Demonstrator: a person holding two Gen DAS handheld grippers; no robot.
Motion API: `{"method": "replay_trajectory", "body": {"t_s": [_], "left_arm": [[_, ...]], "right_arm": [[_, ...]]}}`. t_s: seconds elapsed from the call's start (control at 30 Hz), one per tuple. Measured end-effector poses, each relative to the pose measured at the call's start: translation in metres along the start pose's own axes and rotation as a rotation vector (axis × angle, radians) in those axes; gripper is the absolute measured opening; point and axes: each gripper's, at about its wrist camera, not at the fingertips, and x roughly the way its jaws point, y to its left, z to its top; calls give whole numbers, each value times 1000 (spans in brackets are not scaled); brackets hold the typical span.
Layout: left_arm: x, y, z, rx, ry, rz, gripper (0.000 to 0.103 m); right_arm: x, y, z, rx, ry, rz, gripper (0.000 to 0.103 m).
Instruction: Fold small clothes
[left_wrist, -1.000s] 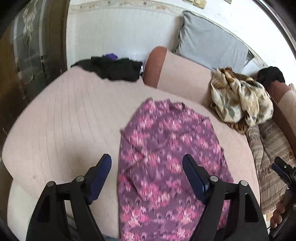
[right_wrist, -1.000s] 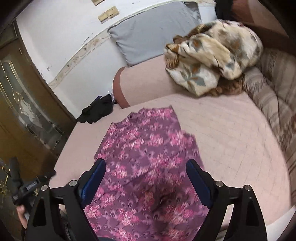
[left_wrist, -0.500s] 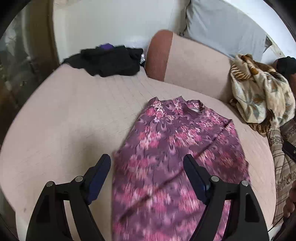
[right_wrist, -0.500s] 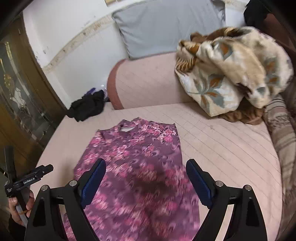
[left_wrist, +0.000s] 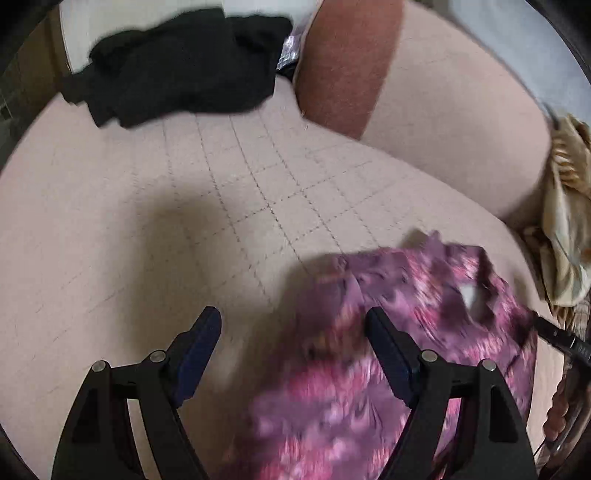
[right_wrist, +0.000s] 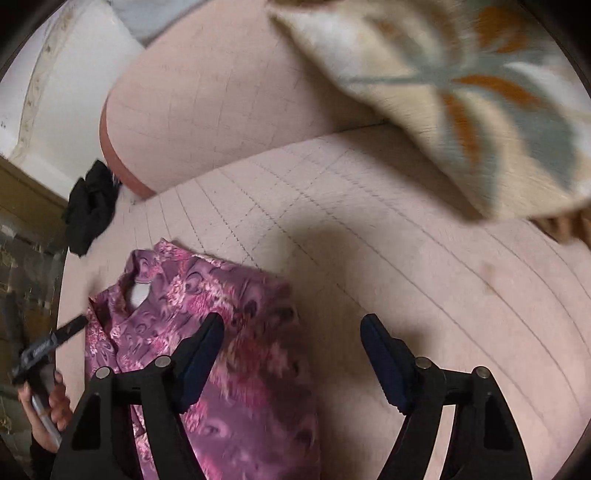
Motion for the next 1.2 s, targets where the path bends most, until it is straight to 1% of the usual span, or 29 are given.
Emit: {"method": "replay_trajectory", "body": {"t_s": [0.03, 0.07, 0.1, 0.13, 0.17, 0.2, 0.23, 0.27, 0.3, 0.37, 0.43, 0.47, 0.5, 0.53, 0.57, 0.6, 0.63, 0.67, 0.7, 0.73, 0.77, 0.8, 0.87, 0.93, 0.97, 1.0, 1.07, 1.13, 1.2], "left_arm": [[7, 1, 2, -4, 24, 5, 67], [15, 3, 3, -9, 56, 14, 67], [16, 3, 2, 3, 37, 15, 64], [13, 2, 1, 11, 15, 22, 47], [12, 1, 1, 21, 12, 31, 36], [12, 1, 1, 27, 19, 19, 15], [12, 2, 2, 19, 30, -17, 7], [11, 4, 4, -3, 44, -38, 7], [8, 6, 6, -18, 43, -35, 6], [-3, 6, 13, -22, 15, -34, 6], [-10, 7, 23, -26, 0, -60, 6], [-11, 7, 23, -29, -2, -67, 6], [-4, 5, 21, -15, 15, -41, 6], [5, 1, 17, 19, 48, -9, 6], [10, 0, 14, 43, 58, 5, 6], [10, 0, 13, 52, 48, 5, 7], [9, 1, 12, 46, 46, -5, 9], [9, 1, 14, 39, 50, -9, 9], [10, 2, 15, 29, 55, -13, 9], [10, 2, 15, 30, 57, -11, 9], [12, 1, 16, 40, 58, 0, 8], [13, 0, 16, 39, 56, 5, 6], [13, 2, 25, 13, 42, -15, 6], [-5, 6, 25, 7, 8, -58, 6], [-19, 7, 22, 17, -15, -67, 6], [-39, 8, 18, 34, -45, -76, 6], [-68, 12, 8, 44, -76, -111, 6], [-118, 16, -15, 70, -131, -160, 6], [-163, 17, -44, 101, -194, -187, 6]], "right_arm": [[7, -1, 3, 2, 14, 7, 65], [12, -2, 5, 3, 28, 12, 64], [16, -2, 7, -4, 30, 10, 58], [16, 0, 9, -15, 18, -1, 45], [16, 2, 12, -27, 15, -3, 36], [17, 2, 14, -30, 18, -5, 22], [18, 2, 16, -22, 22, -15, 12], [20, 2, 17, -21, 32, -13, 12], [20, 5, 18, -35, 36, -33, 10], [17, 10, 19, -49, 26, -58, 8], [3, 9, 22, -34, -21, -52, 7], [-3, 7, 24, -25, -39, -40, 8], [-5, 4, 24, -15, -49, -35, 8], [-1, 2, 23, -21, -29, -46, 9], [4, 4, 22, -40, -4, -54, 13], [7, 6, 19, -64, 9, -42, 18], [9, 8, 19, -71, 17, -30, 44], [10, 9, 18, -74, 32, -12, 57], [10, 10, 18, -81, 33, -2, 63], [13, 12, 18, -96, 38, -17, 54], [19, 14, 18, -107, 58, -50, 41], [22, 16, 19, -117, 57, -85, 11], [24, 21, 21, -136, 61, -96, 8], [12, 18, 24, -124, 33, -102, 6], [3, 17, 24, -112, 13, -82, 6], [-10, 17, 24, -105, -11, -66, 6], [-39, 22, 17, -121, -59, -54, 6], [-77, 34, 0, -156, -107, -42, 6], [-119, 47, -27, -189, -152, -21, 6]]}}
